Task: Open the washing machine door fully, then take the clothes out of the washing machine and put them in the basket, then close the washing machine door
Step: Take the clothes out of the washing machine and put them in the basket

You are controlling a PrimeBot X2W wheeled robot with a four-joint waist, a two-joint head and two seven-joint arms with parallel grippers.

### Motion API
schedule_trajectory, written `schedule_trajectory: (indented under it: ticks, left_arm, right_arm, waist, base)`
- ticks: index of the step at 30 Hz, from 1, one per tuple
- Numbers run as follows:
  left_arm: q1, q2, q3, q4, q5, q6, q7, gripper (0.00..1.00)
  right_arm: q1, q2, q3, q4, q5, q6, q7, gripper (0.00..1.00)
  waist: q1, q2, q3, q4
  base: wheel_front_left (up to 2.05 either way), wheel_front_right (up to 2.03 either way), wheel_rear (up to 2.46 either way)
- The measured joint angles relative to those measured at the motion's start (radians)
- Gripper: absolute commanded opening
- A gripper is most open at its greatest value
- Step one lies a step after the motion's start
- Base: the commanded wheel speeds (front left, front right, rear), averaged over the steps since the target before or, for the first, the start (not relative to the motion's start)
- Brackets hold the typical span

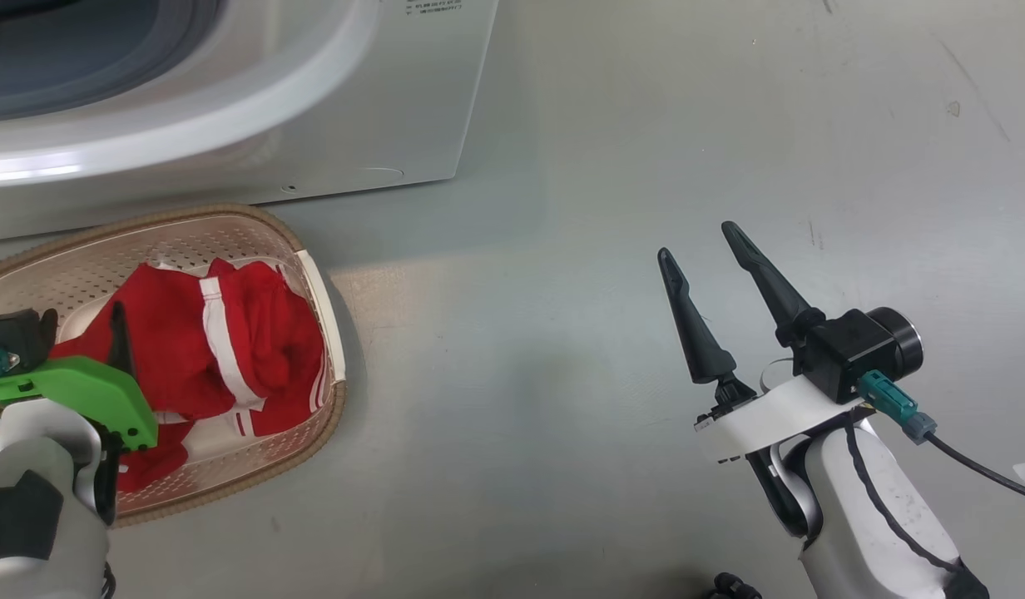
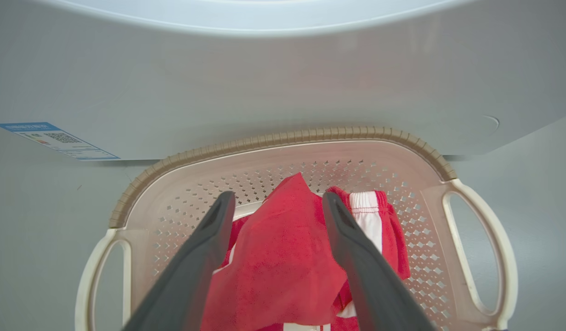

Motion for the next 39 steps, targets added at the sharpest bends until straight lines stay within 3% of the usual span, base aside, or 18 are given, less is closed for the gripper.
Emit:
schedule_trajectory:
  ticks: [26, 39]
  left_arm:
    - [-0.015, -0.05, -0.025, 0.018, 0.018, -0.029, -0.053, 1.0]
    - [0.031, -0.081, -0.001, -0.23, 0.05, -0.047, -0.055, 1.0]
  right_arm:
    - [-0.01, 0.0, -0.031, 0.036, 0.007, 0.0, 0.0, 1.0]
    - [0.033, 0.0, -0.091, 0.044, 0.024, -0.001, 0.0, 1.0]
  waist:
    - [0.0, 0.0, -0.145, 0.043]
    - [0.0, 0.0, -0.274, 0.084]
  base:
    - [0.0, 0.0, 0.0]
    - [0.0, 0.0, 0.0]
